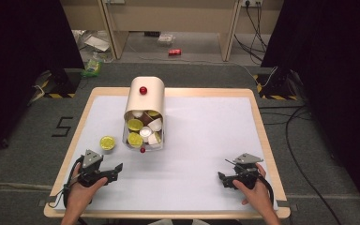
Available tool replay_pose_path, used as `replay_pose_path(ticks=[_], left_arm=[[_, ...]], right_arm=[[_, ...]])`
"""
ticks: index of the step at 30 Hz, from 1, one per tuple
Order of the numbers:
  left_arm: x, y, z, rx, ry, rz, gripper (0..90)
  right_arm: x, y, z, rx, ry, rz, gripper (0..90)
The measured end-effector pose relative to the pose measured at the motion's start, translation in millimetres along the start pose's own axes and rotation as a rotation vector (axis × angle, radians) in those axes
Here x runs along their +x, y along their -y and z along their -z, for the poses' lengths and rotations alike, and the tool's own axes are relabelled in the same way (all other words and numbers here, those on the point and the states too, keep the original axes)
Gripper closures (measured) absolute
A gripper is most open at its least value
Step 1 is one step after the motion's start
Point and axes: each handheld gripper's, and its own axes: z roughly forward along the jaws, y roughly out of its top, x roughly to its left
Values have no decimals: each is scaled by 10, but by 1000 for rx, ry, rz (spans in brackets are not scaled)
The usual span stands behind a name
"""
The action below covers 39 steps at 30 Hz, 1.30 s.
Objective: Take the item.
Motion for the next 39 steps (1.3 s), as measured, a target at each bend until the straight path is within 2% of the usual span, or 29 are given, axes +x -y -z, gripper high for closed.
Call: replay_pose_path(ticks=[17,25,32,36,39], left_arm=[[-68,176,-5,-6,0,-13,159],[-121,255,-45,22,4,-24,158],[-112,347,-61,38,1,-12,157],[-153,385,-90,53,-19,-37,147],[-140,390,-93,53,-7,-27,143]], right_arm=[[0,0,0,0,0,0,42],[0,0,0,0,0,0,42],[1,0,0,0,0,0,42],[0,0,0,0,0,0,42],[0,0,0,0,0,0,42]])
